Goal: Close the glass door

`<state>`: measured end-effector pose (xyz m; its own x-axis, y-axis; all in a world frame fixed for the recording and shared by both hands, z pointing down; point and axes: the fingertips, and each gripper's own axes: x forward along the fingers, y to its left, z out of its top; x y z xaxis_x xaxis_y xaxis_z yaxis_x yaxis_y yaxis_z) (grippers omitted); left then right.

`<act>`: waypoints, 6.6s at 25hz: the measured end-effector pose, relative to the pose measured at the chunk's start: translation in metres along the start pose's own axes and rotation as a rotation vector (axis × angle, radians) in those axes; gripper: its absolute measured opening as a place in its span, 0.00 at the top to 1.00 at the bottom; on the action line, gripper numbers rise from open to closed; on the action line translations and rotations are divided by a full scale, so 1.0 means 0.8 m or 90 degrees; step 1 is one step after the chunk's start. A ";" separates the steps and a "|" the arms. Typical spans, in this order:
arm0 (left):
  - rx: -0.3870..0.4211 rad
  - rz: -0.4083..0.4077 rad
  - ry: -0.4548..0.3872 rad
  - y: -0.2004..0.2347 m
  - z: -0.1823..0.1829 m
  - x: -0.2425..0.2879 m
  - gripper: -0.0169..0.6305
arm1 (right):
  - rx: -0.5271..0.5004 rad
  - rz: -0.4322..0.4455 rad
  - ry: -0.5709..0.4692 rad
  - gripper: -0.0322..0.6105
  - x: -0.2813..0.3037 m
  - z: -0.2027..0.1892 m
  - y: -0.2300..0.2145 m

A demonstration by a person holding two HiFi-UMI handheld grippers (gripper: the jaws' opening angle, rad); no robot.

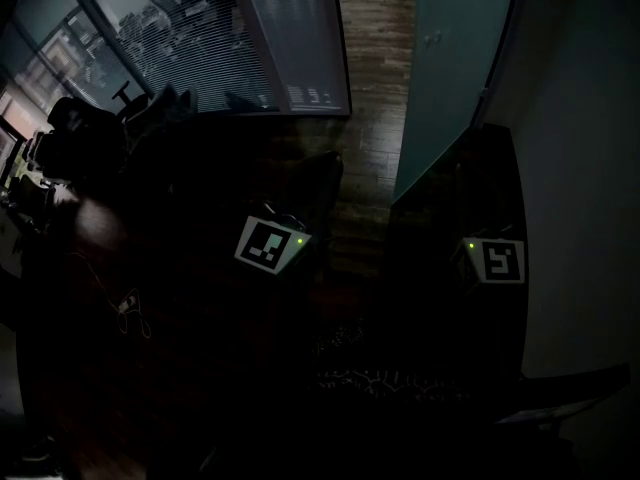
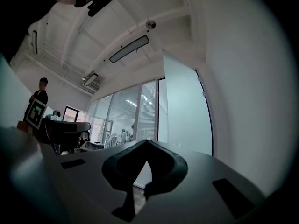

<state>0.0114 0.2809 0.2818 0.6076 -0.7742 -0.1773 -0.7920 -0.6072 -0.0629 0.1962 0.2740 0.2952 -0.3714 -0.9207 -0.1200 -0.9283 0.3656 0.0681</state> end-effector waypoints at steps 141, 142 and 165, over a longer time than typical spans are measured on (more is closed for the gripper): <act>0.010 -0.004 0.034 0.345 -0.122 0.464 0.97 | 0.037 0.168 0.172 0.77 0.521 -0.180 -0.241; 0.009 -0.003 0.033 0.345 -0.122 0.464 0.97 | 0.037 0.163 0.172 0.77 0.522 -0.180 -0.241; 0.027 0.098 0.034 0.363 -0.113 0.440 0.97 | 0.034 0.123 0.183 0.77 0.583 -0.185 -0.220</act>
<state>0.0007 -0.1841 0.2903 0.4803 -0.8666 -0.1349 -0.8771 -0.4734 -0.0814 0.1893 -0.2403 0.3736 -0.5265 -0.8322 0.1738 -0.8442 0.5359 0.0092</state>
